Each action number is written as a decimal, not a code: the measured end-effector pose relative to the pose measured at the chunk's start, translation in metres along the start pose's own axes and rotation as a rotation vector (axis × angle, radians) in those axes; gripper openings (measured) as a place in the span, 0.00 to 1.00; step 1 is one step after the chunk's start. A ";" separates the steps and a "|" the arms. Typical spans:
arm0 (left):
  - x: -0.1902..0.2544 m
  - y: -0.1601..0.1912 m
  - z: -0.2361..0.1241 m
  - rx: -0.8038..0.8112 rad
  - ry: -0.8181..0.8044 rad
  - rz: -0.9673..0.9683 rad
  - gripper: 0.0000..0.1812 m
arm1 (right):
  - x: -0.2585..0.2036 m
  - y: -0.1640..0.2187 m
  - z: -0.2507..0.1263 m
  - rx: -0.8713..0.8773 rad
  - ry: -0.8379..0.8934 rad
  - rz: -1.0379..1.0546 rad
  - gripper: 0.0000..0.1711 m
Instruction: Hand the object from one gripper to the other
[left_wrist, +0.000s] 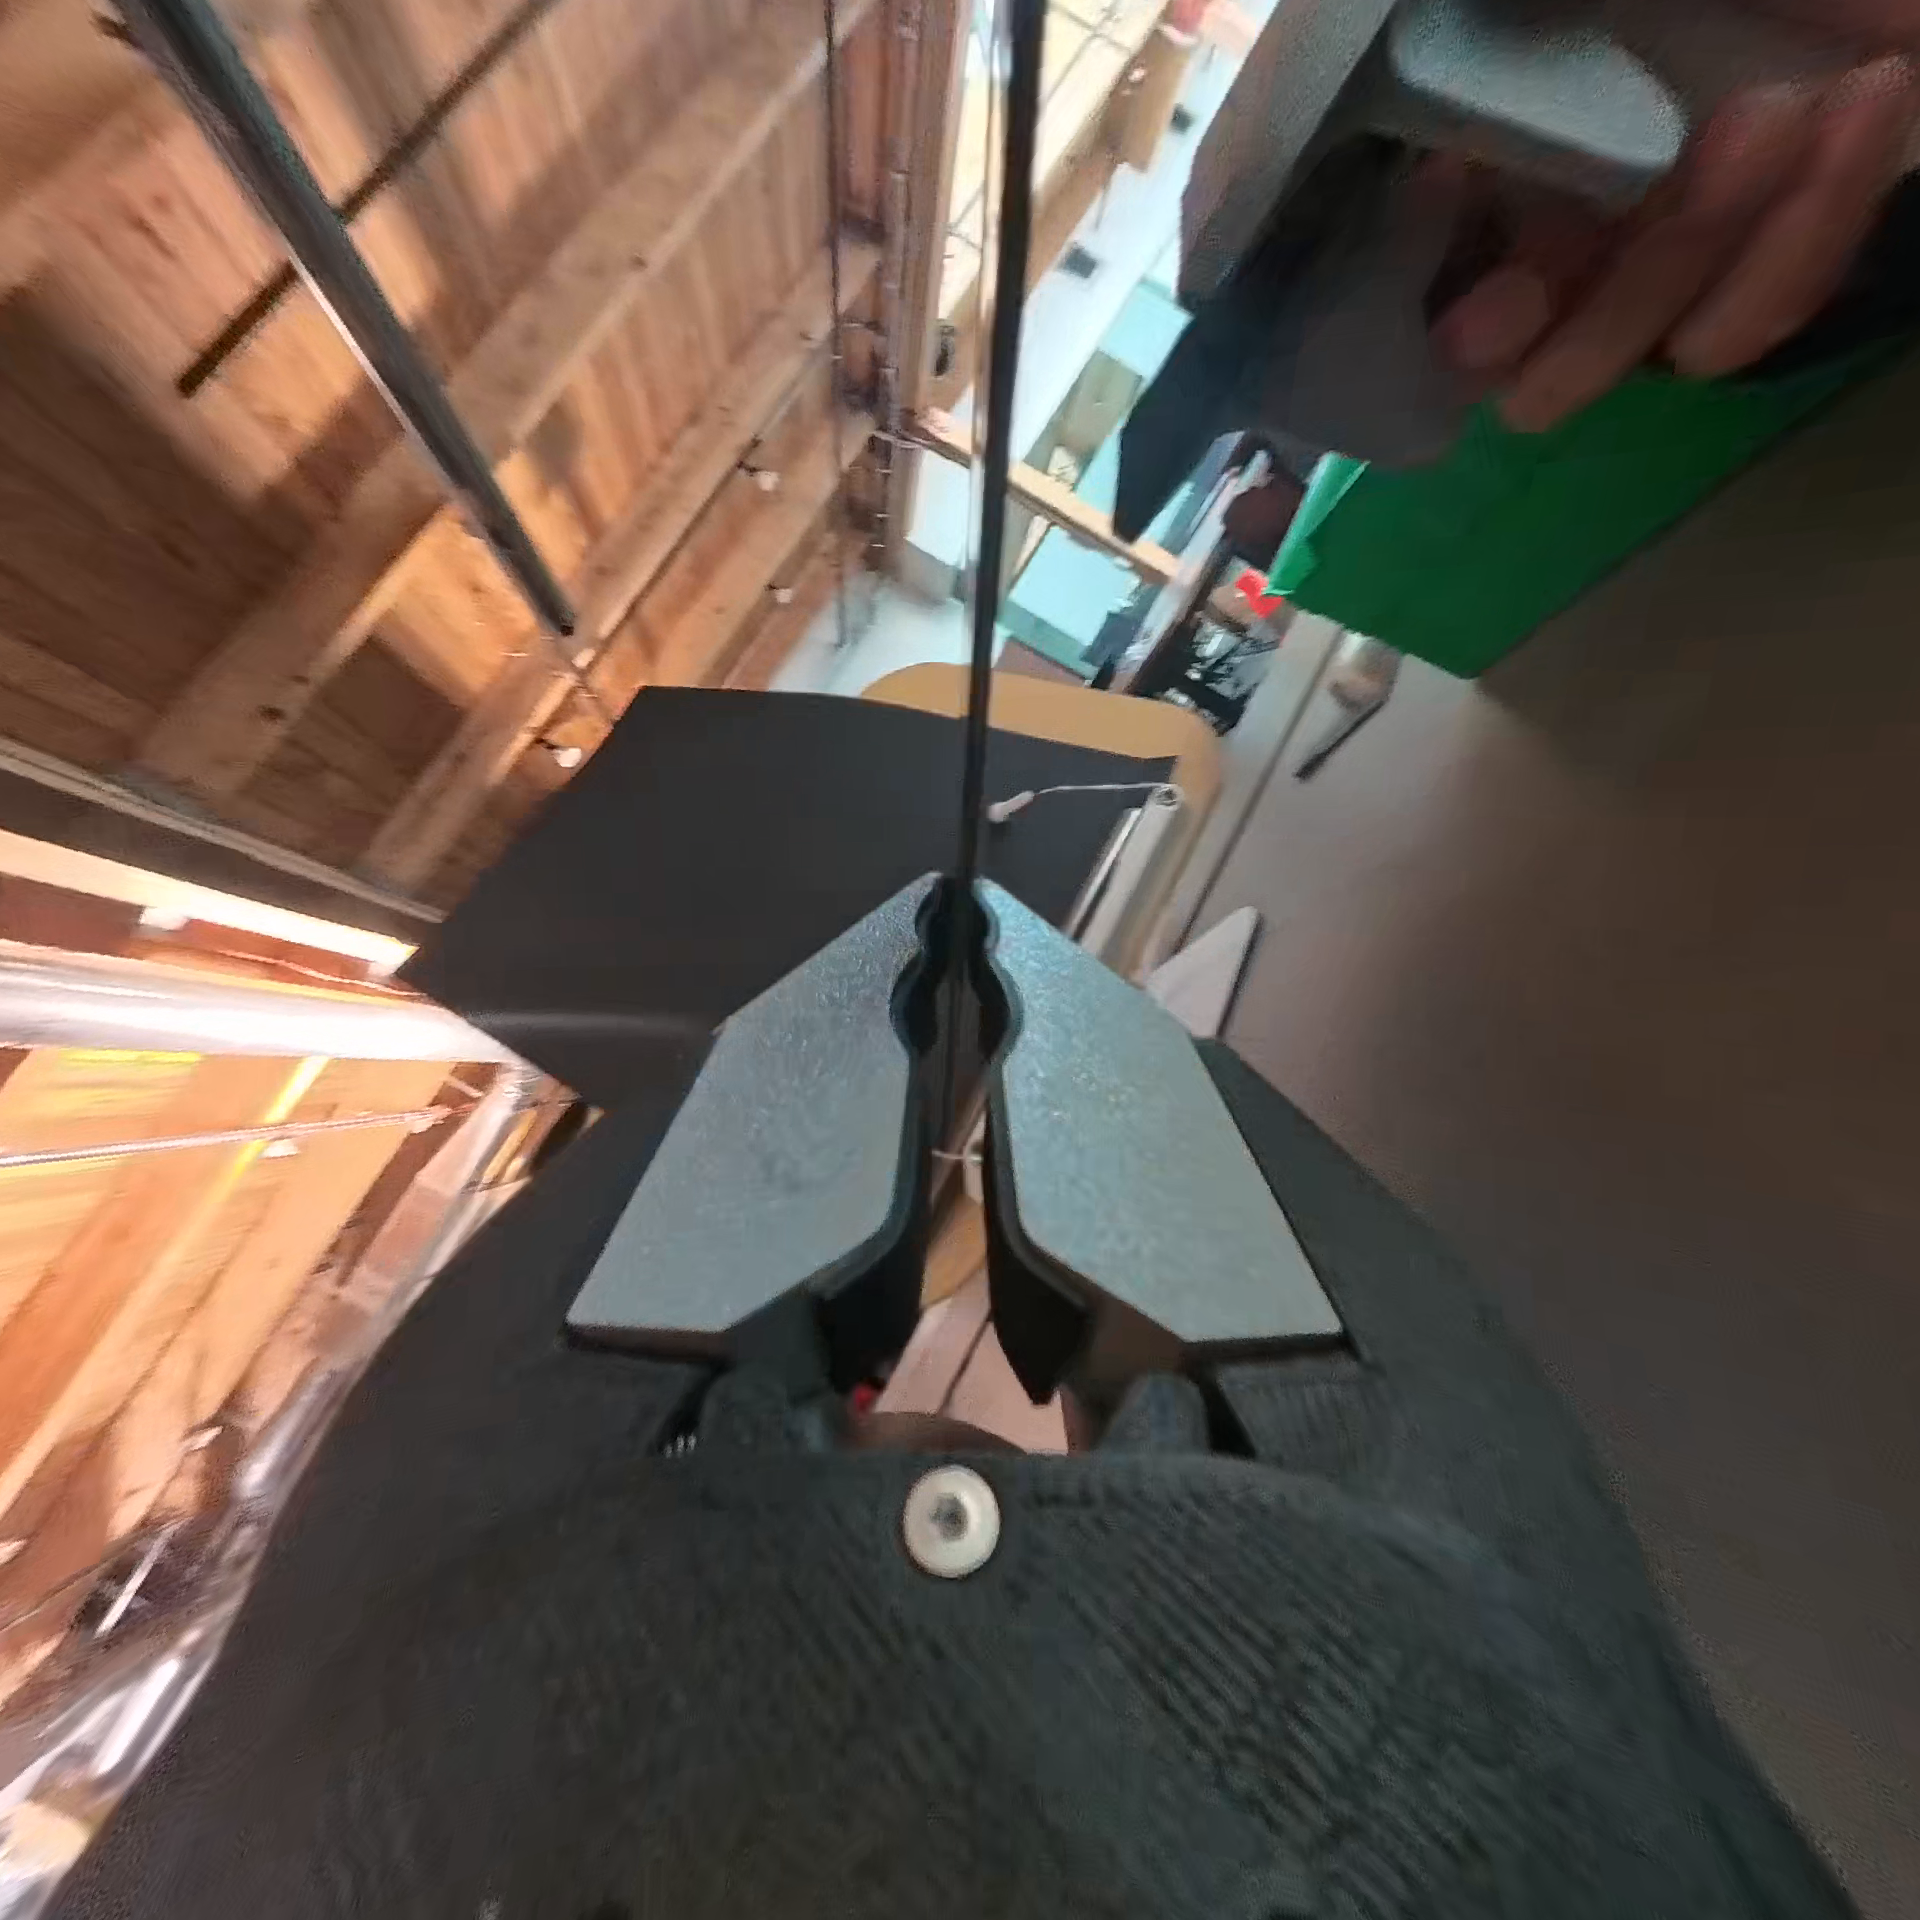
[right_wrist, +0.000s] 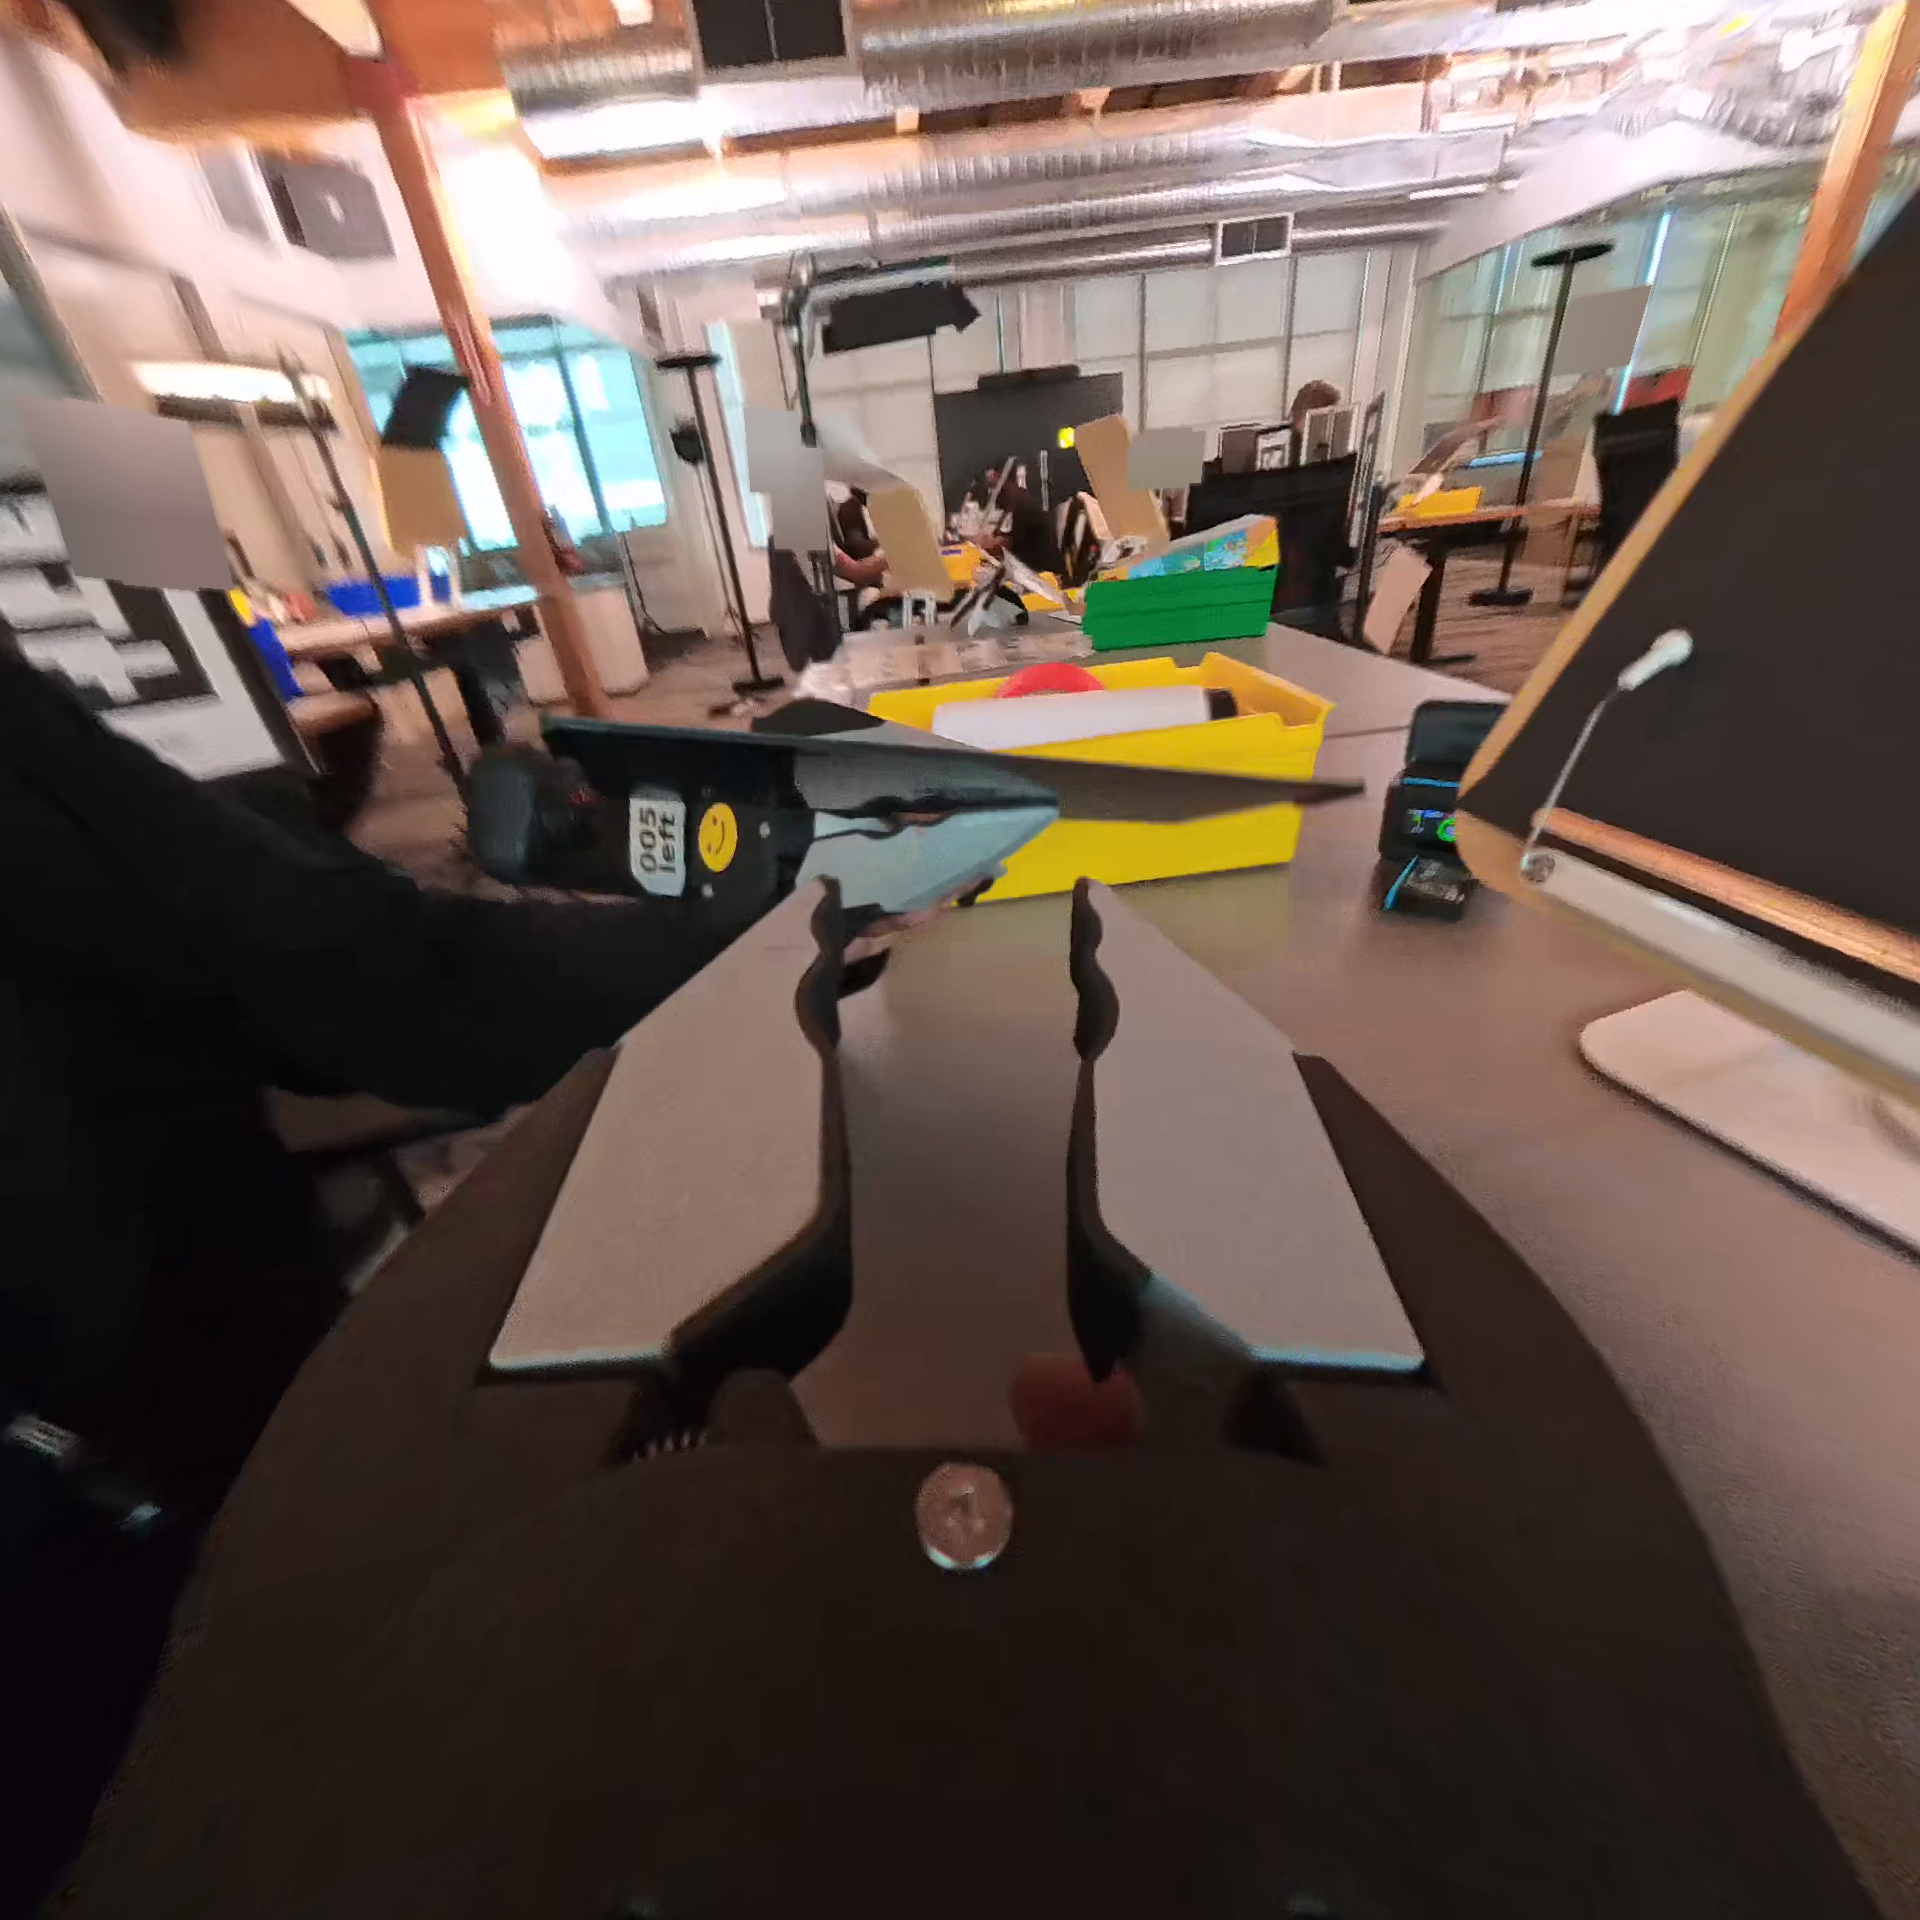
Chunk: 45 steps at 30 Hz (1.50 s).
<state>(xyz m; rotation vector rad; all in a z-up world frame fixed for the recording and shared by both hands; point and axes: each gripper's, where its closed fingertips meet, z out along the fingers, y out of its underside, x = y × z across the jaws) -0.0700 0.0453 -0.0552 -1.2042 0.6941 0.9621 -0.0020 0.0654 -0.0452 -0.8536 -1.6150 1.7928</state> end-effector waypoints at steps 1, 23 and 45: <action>-0.003 0.001 -0.001 0.001 -0.016 0.022 0.00 | 0.004 -0.002 -0.003 0.012 -0.004 0.057 0.24; 0.039 -0.016 0.007 0.014 0.022 0.446 0.00 | 0.009 0.021 0.004 -0.081 -0.101 0.382 0.04; 0.057 0.002 0.015 -0.020 0.120 0.207 0.27 | 0.015 0.056 0.016 -0.229 -0.046 0.394 0.00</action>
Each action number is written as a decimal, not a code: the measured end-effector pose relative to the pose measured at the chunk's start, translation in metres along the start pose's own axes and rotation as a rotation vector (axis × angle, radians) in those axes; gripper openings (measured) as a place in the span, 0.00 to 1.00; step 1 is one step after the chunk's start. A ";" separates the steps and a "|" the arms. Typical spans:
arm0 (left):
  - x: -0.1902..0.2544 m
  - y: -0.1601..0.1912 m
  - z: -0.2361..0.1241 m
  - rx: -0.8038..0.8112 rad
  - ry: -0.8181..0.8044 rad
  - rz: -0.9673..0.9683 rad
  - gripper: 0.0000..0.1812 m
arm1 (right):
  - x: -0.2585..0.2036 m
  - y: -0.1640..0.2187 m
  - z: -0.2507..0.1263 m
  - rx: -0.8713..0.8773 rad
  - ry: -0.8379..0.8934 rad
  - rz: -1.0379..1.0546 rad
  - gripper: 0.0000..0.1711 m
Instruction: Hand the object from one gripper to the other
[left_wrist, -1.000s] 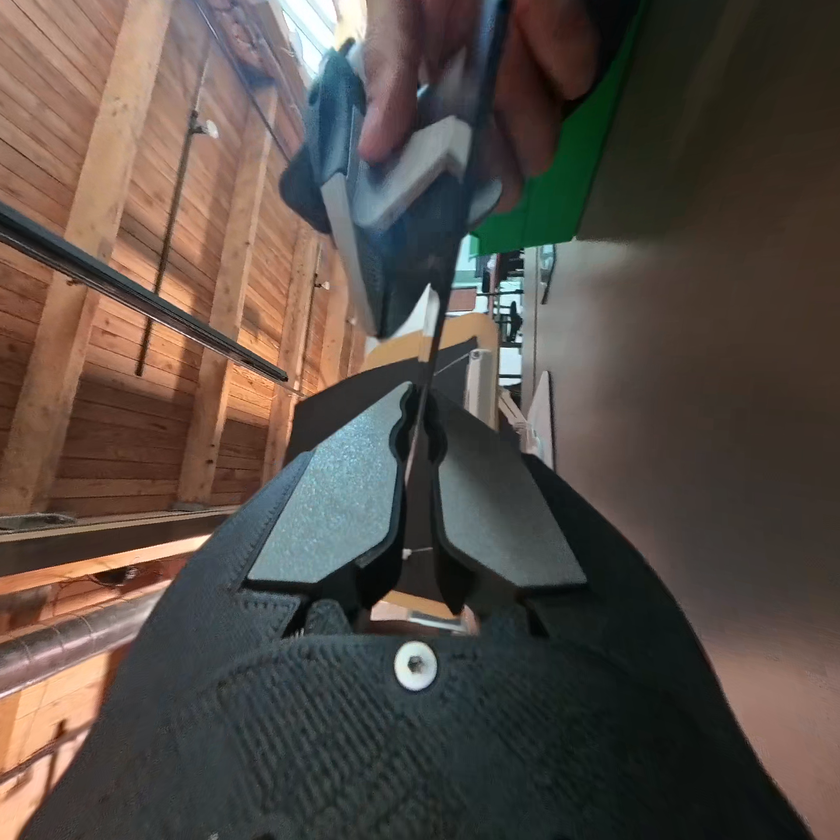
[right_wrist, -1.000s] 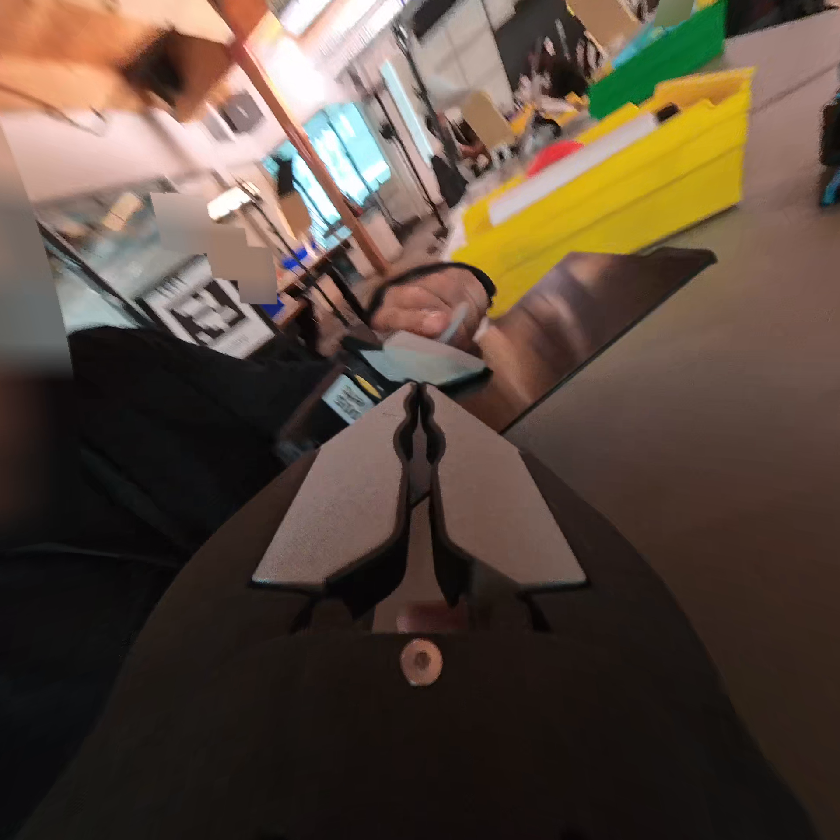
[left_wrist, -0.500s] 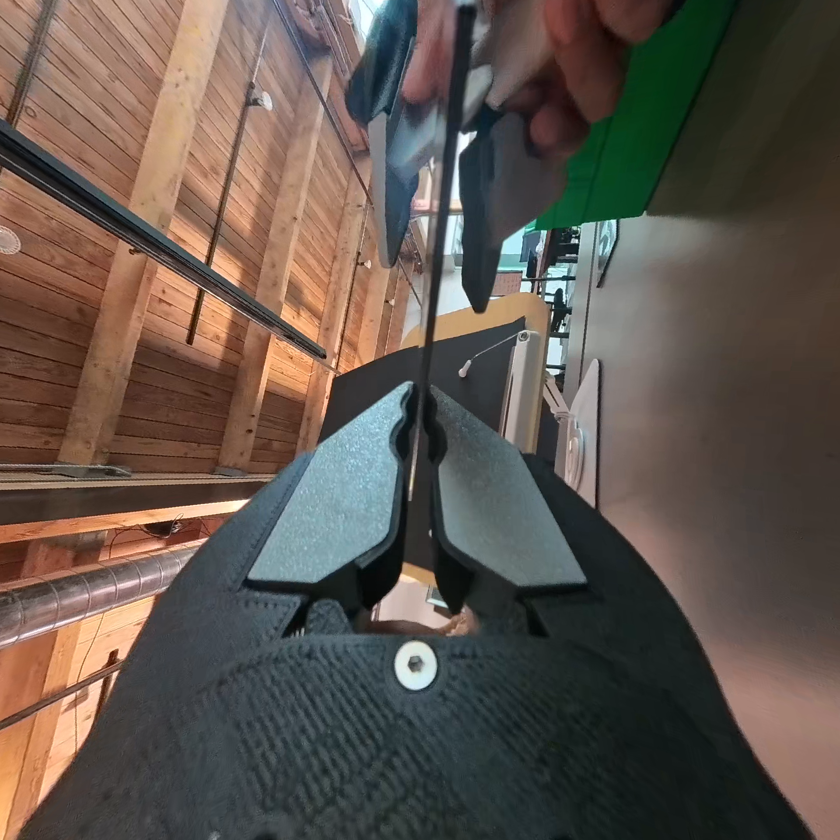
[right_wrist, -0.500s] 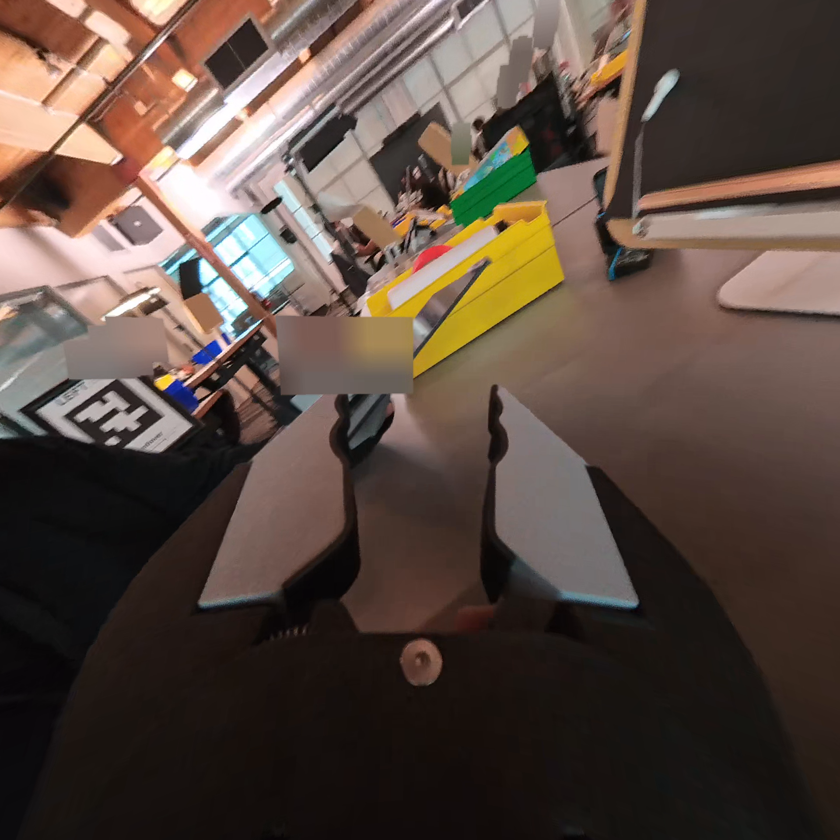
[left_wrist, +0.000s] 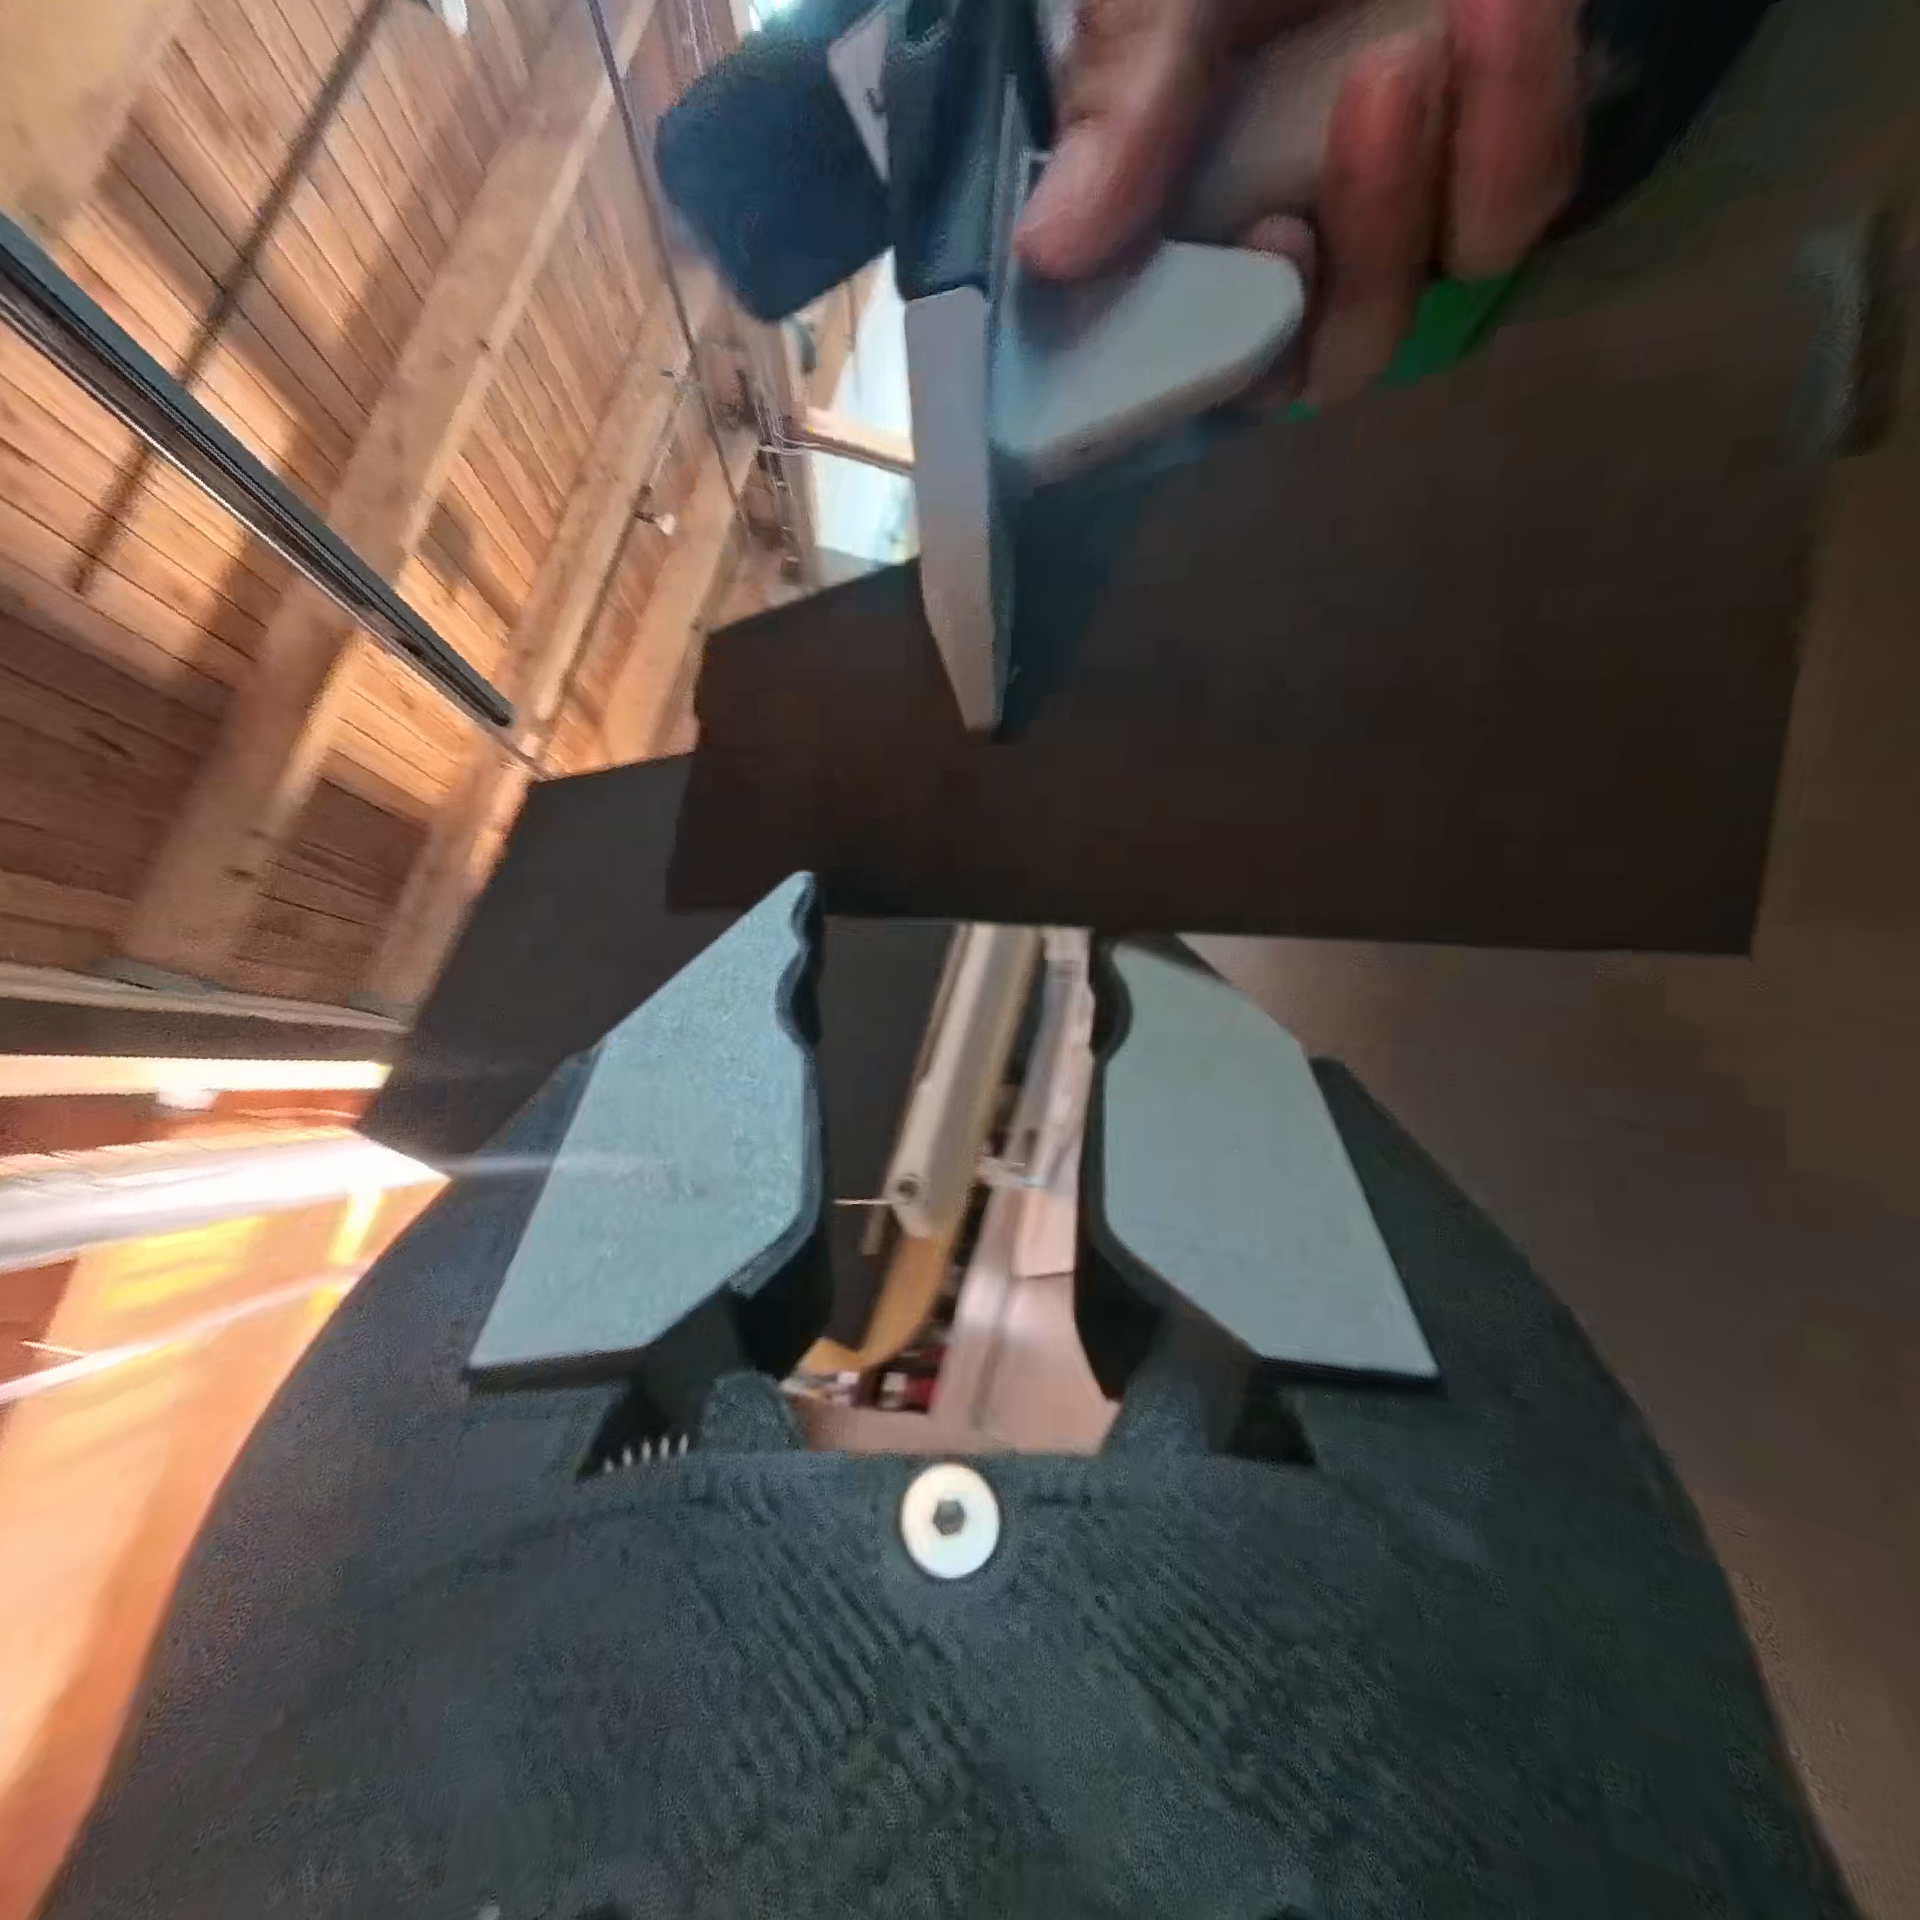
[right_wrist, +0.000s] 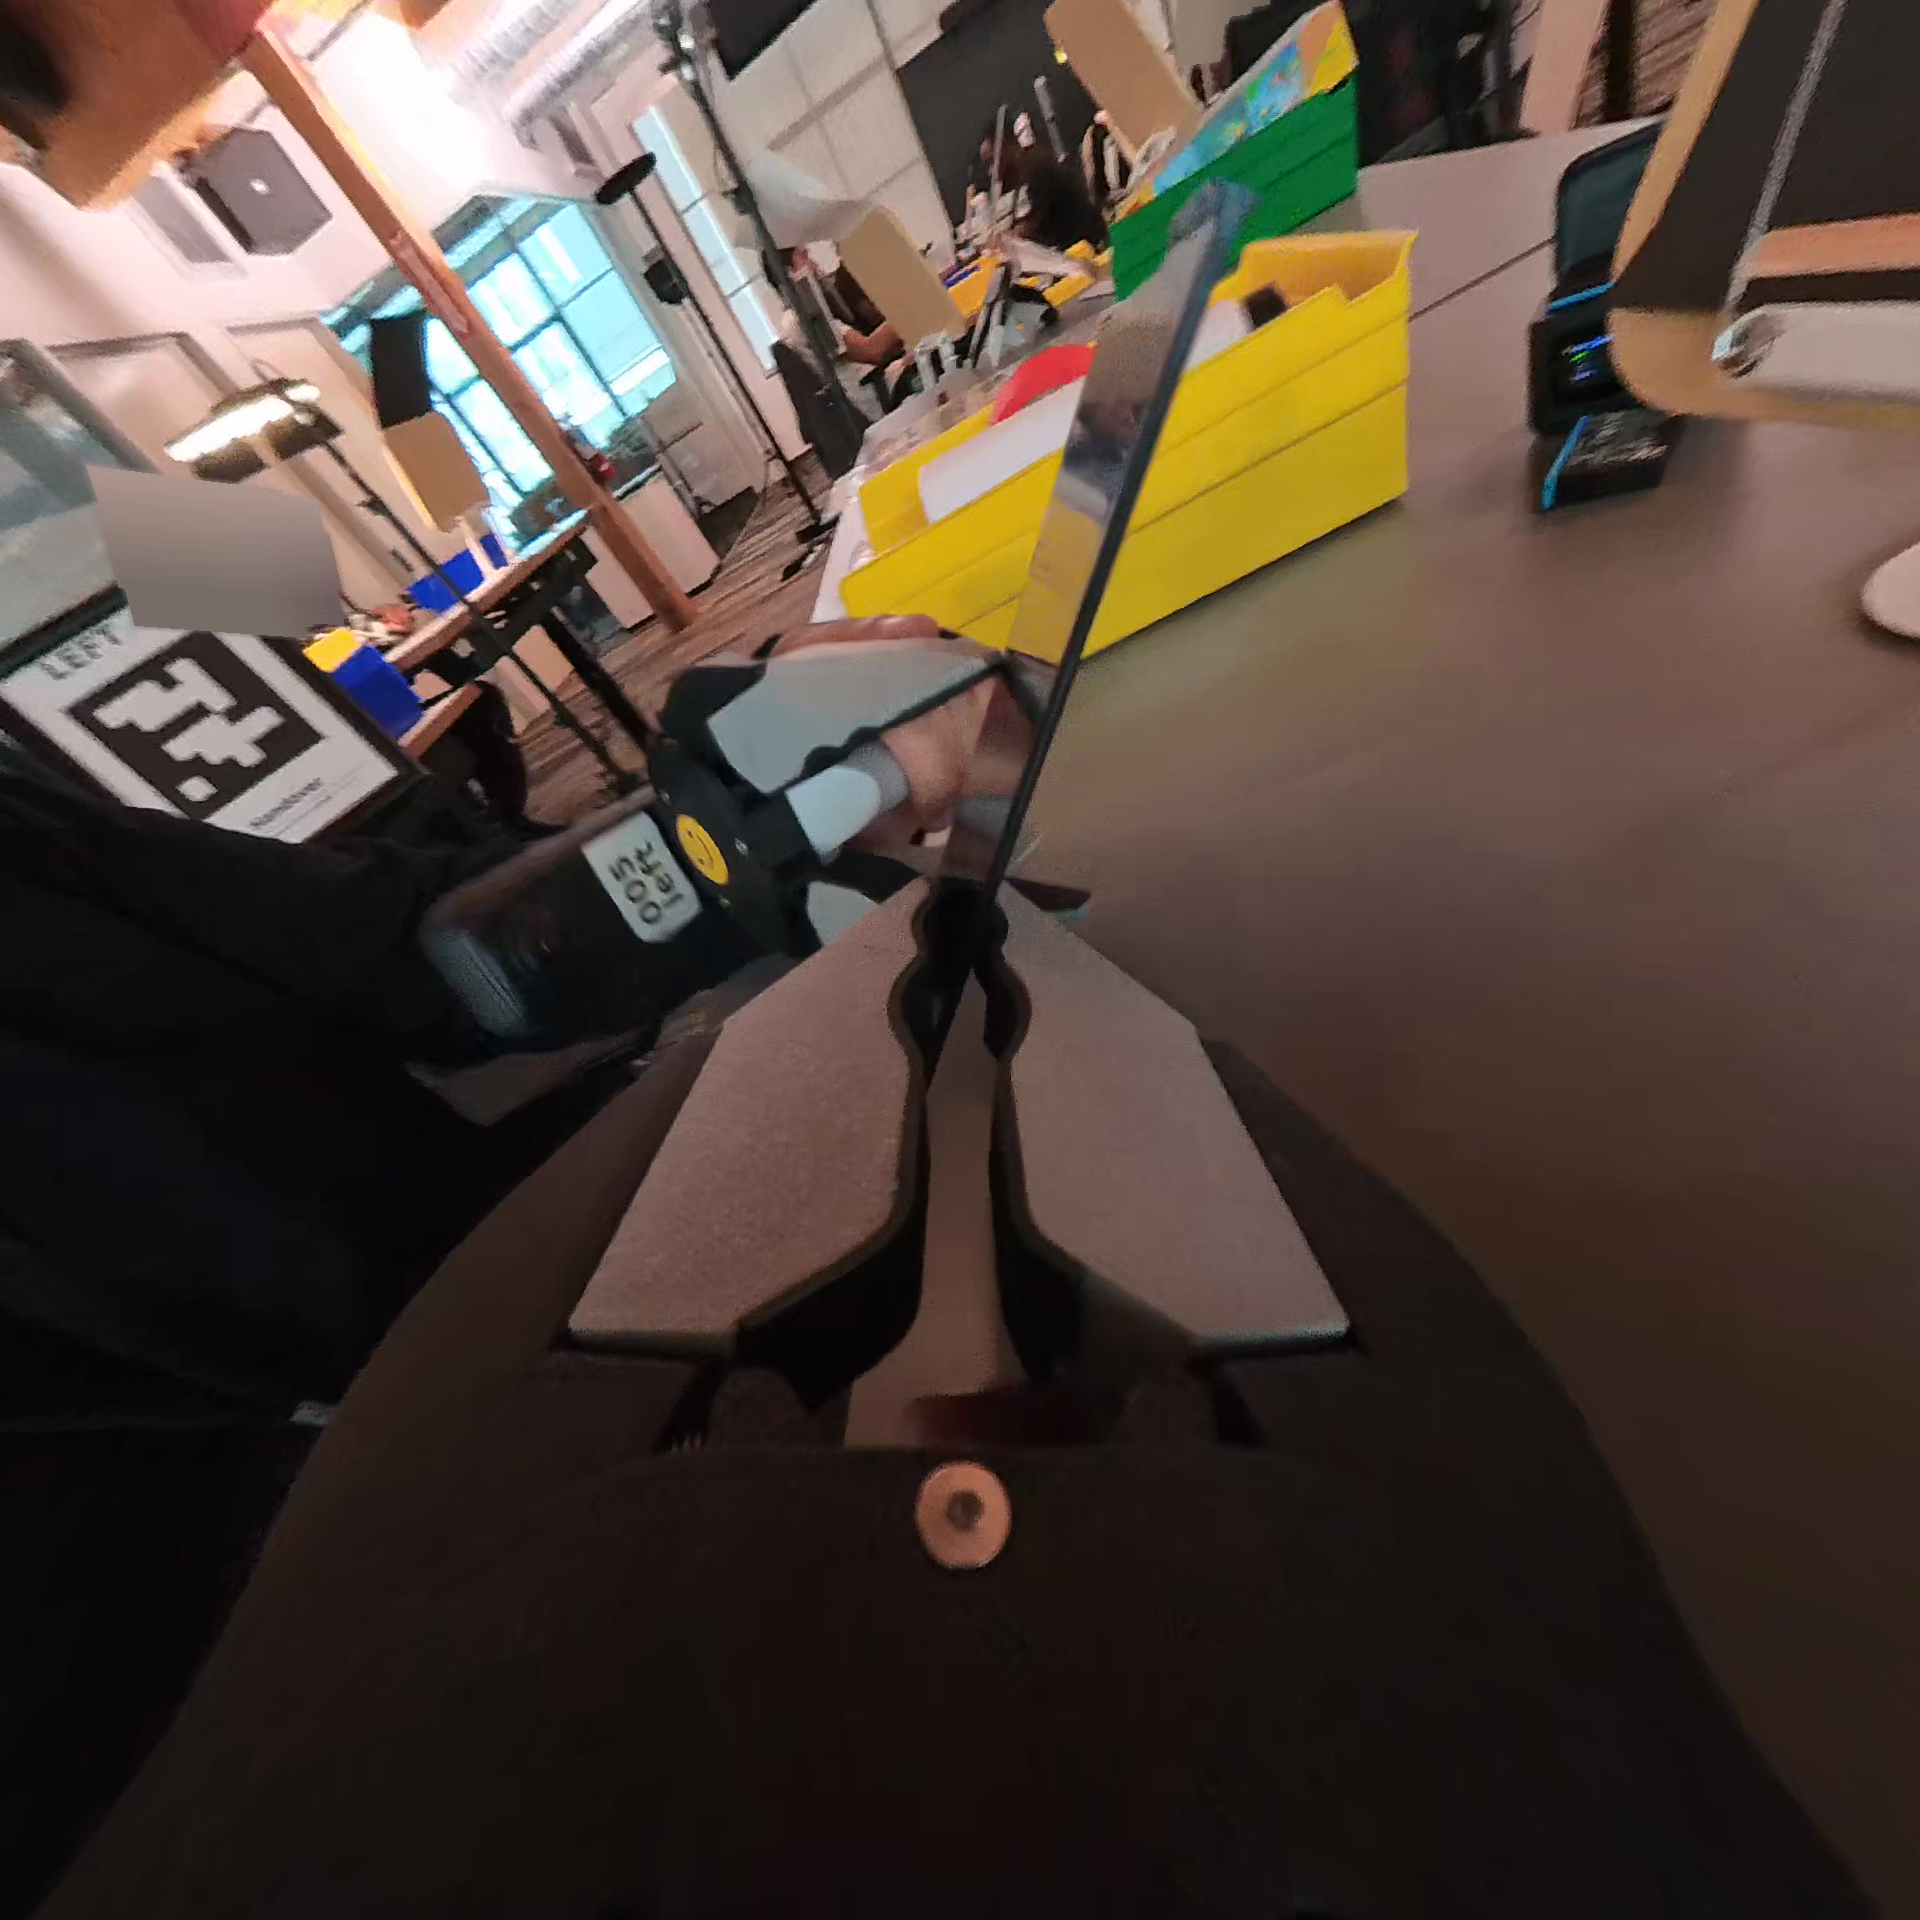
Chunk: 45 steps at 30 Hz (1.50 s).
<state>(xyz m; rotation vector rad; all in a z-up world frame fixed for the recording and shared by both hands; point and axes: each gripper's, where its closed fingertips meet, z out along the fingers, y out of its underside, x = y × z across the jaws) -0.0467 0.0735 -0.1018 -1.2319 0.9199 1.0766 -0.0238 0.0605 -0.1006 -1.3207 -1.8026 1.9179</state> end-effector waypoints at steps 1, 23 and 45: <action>-0.002 0.005 0.000 -0.012 0.007 -0.060 0.26 | 0.003 -0.002 -0.002 0.009 0.024 -0.016 0.00; 0.009 -0.026 -0.022 0.265 0.468 -0.864 0.01 | -0.010 0.006 0.013 -0.171 0.428 -1.073 0.01; -0.005 -0.032 -0.017 0.102 -0.069 0.350 0.00 | -0.012 -0.021 -0.020 0.115 -0.112 0.127 0.29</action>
